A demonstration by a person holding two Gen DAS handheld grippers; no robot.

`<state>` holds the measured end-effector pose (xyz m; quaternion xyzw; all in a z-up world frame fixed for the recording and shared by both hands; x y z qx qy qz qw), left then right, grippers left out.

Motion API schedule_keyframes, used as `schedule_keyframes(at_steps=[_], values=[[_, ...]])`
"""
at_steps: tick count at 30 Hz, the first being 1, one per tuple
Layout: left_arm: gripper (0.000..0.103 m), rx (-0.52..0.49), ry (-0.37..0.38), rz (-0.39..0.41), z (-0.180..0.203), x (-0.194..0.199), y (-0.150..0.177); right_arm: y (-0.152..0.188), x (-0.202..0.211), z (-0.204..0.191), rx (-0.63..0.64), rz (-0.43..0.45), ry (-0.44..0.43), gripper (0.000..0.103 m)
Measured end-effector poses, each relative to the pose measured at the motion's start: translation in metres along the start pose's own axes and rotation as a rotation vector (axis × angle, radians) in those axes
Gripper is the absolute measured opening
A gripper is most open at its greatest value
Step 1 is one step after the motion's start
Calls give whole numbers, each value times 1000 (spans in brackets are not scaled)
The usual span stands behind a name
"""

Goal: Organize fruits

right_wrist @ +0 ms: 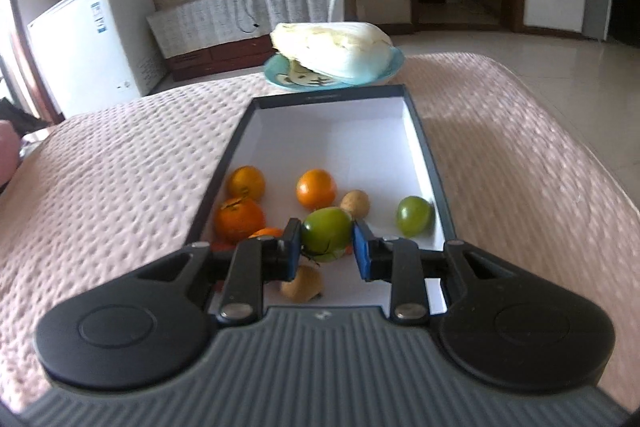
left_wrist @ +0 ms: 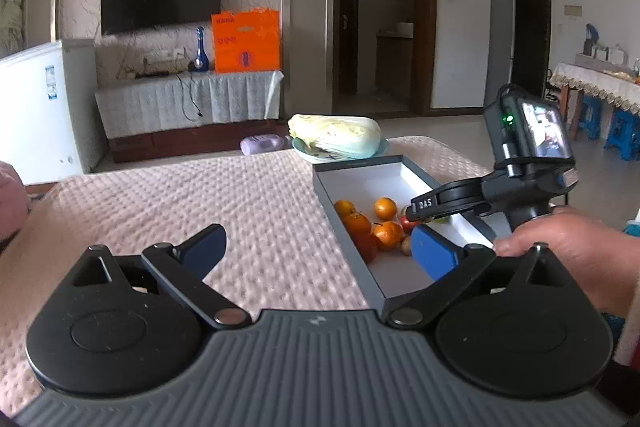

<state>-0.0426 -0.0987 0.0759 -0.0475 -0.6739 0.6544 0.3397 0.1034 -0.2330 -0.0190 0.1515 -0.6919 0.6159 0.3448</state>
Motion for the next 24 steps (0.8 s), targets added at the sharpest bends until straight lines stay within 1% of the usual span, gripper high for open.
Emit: schedule_keyframes(at_steps=[1, 2, 3, 7, 10, 12, 16, 20, 24], values=[[101, 17, 0, 2, -3, 1, -1, 1, -2, 1, -7, -5, 6, 46], [101, 35, -10, 5, -6, 2, -2, 1, -1, 0, -10, -2, 10, 56], [101, 46, -30, 9, -10, 3, -2, 0, 1, -1, -12, 9, 8, 59], [101, 29, -116, 23, -19, 10, -5, -2, 12, -9, 16, 48, -34, 60], [101, 30, -164, 24, -24, 16, -5, -9, 29, -8, 4, 107, -60, 60], [101, 29, -216, 28, -28, 22, -5, -11, 40, -8, -7, 138, -79, 60], [101, 19, -254, 22, -34, 30, -2, -11, 63, -8, -21, 178, -102, 60], [101, 73, -254, 2, -46, 35, 4, -5, 88, -12, -24, 209, -126, 60], [101, 87, -290, -12, -53, 40, 8, 10, 104, -16, -11, 196, -140, 60]])
Point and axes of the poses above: each gripper's, at about its wrist camera, not at the fingertips, and x roughly against the way its jaws point, z to its right, y to its underside, the point moved 9 cm from there along -x, roughly the way its jaws point, and after that the axes turned 12 degrees about y, right-handed, at the moved point
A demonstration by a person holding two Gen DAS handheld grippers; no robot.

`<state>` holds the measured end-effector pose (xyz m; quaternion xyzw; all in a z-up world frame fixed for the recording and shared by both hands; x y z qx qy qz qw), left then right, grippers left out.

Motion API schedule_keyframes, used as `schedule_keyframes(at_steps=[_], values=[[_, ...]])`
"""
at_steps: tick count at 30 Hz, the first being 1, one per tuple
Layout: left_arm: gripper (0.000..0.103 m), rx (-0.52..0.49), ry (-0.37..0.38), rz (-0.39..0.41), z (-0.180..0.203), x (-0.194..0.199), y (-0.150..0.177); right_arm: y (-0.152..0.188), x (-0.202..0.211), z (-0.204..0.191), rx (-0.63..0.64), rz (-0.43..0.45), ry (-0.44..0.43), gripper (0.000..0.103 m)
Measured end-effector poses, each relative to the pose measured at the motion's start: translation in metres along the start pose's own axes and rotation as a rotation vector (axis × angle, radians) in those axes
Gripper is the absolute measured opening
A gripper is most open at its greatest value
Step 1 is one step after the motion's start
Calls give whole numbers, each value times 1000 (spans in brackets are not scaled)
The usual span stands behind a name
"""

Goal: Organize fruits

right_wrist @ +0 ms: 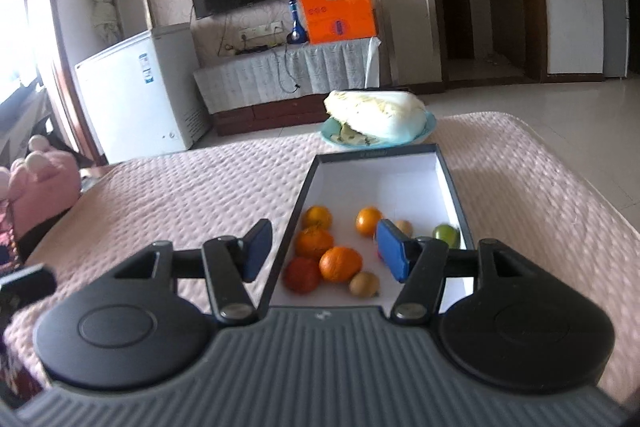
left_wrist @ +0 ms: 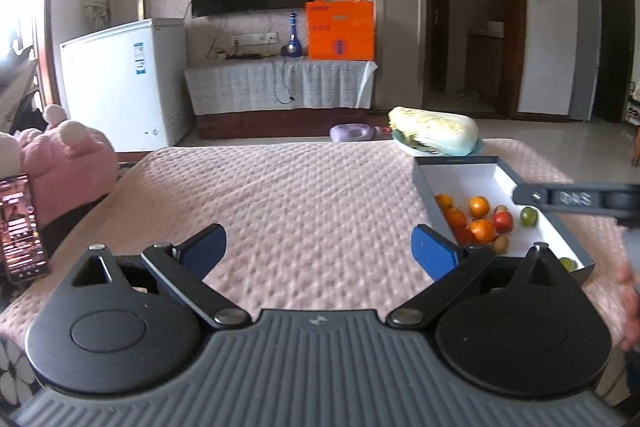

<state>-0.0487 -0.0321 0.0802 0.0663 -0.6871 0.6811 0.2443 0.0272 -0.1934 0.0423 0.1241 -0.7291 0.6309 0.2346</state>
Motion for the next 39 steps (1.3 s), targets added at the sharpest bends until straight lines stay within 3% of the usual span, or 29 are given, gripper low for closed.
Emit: schedule_keyframes(at_steps=[4, 8, 16, 24, 39], values=[[101, 4, -16, -26, -1, 3, 7, 14, 23, -9, -13, -18, -49, 60], [101, 2, -18, -43, 5, 2, 12, 33, 44, -25, 62, -36, -75, 60], [101, 44, 8, -88, 15, 5, 24, 60, 61, -9, 117, -99, -49, 60], [101, 30, 20, -121, 29, 2, 34, 67, 73, 13, 115, -104, -17, 60], [101, 21, 45, -171, 40, -13, 43, 75, 68, 14, 143, -138, -11, 60]])
Point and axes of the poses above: each gripper's, at about its wrist camera, not at the fingertips, and x roughly against the way its jaws point, z to its right, y to its underside, the point moved 9 cm from there along -x, roughly the way its jaws point, and after that the axes turned 12 degrees about y, right-handed, at the moved point
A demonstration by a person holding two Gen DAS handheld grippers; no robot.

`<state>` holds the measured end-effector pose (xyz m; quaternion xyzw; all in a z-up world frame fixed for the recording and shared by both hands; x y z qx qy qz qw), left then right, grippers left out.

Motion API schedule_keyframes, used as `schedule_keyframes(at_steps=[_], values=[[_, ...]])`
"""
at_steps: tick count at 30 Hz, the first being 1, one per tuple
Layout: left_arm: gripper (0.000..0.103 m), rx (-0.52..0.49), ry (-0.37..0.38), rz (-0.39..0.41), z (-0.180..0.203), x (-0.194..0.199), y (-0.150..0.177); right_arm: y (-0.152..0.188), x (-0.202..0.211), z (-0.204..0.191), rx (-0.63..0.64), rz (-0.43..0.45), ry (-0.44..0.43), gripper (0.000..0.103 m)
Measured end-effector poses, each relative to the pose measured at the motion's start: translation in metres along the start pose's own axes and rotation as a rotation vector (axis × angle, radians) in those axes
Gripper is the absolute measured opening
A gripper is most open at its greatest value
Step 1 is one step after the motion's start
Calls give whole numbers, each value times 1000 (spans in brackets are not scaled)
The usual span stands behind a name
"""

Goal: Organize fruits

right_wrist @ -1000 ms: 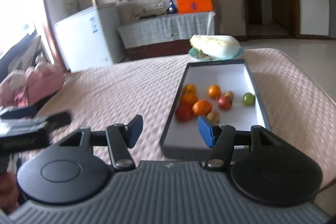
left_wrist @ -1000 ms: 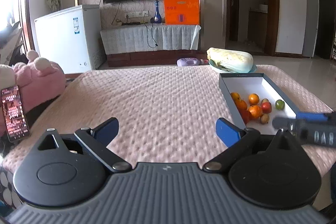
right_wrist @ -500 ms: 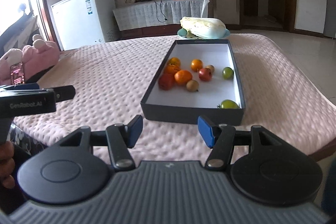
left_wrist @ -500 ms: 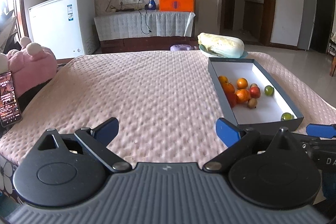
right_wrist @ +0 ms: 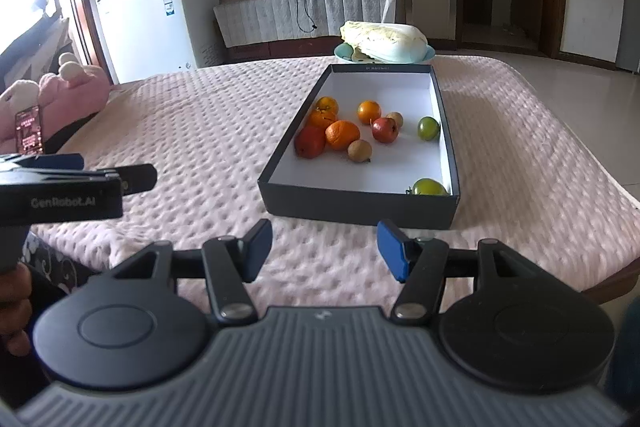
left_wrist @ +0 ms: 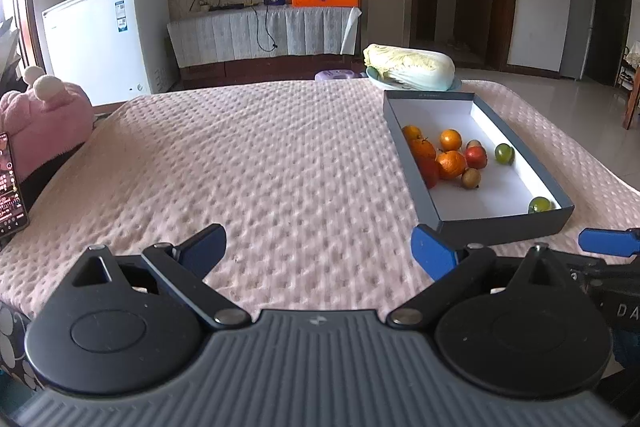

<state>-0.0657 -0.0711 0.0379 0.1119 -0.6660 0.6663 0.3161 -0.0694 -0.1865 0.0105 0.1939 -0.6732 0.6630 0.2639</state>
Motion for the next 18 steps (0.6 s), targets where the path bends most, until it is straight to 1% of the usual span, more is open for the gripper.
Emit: schedule_keyframes(at_steps=[7, 14, 18], values=[[101, -3, 14, -6, 3, -4, 0, 2, -5, -4, 16, -14, -1, 60], [101, -31, 40, -4, 13, -5, 1, 3, -6, -4, 22, -16, 3, 60], [101, -64, 56, 3, 23, -4, 1, 3, -5, -4, 26, -13, 4, 60]])
Point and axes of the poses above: each gripper's, at about its wrist camera, not at the fingertips, and x roughly against the way its jaws point, z to its right, y to its underside, the point moved 9 cm from there along -x, roughly the way its jaws point, and after that the axes turned 12 degrees about y, right-handed, at the moved point
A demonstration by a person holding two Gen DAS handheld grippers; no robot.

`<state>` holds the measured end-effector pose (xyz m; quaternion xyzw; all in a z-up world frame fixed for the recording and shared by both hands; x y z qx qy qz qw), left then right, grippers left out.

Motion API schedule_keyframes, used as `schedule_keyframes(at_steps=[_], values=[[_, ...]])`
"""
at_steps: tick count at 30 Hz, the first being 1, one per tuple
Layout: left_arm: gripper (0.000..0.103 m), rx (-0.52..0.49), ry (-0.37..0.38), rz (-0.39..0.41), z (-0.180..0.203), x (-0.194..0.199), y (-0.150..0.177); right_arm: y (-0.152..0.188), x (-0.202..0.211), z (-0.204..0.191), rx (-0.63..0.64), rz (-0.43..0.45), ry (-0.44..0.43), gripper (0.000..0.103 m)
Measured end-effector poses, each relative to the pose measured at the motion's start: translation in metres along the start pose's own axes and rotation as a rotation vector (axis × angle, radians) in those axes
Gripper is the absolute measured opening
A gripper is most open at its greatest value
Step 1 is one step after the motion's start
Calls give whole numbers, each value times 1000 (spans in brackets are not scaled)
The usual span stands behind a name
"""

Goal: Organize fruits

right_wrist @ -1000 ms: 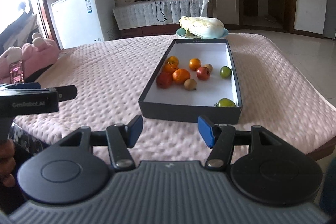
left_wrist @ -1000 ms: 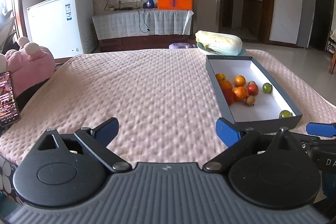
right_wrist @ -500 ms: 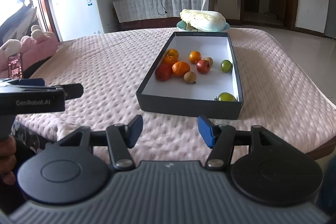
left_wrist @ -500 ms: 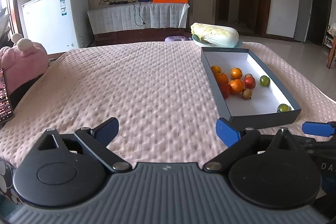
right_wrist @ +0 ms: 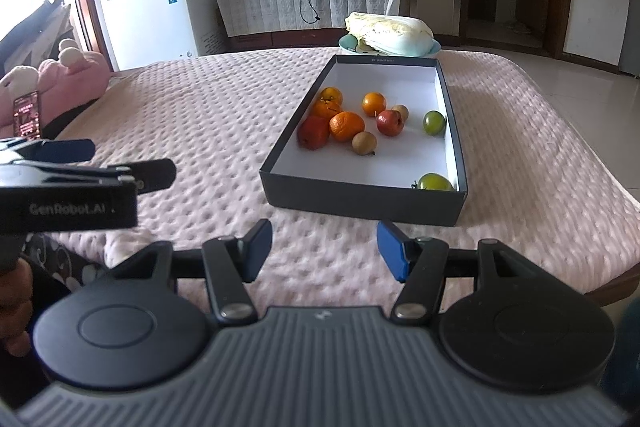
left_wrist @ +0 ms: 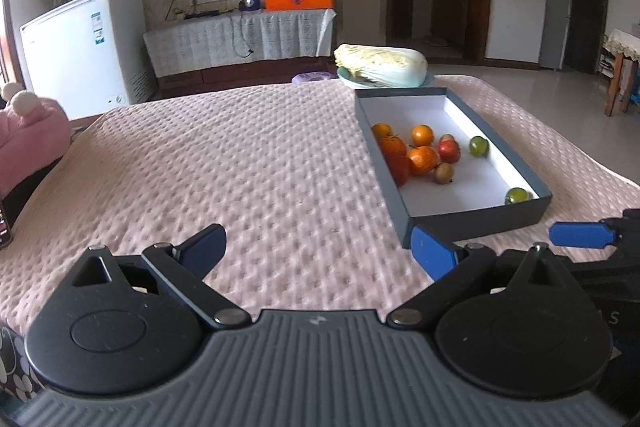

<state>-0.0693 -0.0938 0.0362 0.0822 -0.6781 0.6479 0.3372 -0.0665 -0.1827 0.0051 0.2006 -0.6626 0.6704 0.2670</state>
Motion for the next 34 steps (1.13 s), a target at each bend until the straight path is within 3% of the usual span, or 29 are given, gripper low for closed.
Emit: schedule_keyframes(at_steps=[30, 34], values=[[100, -13, 25, 83, 9, 16, -15, 1, -1, -1, 23, 4, 17, 60], [100, -48, 66, 105, 19, 21, -17, 0, -1, 0, 15, 7, 17, 60]])
Point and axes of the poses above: each gripper's, at about its wrist camera, not at the fingertips, and x roughly against the way its jaws point, z to its right, y to its underside, the point moved 9 cm from there along -x, roughly the way its jaws point, and after that the axes turned 12 degrees about y, right-handed, at the moved point
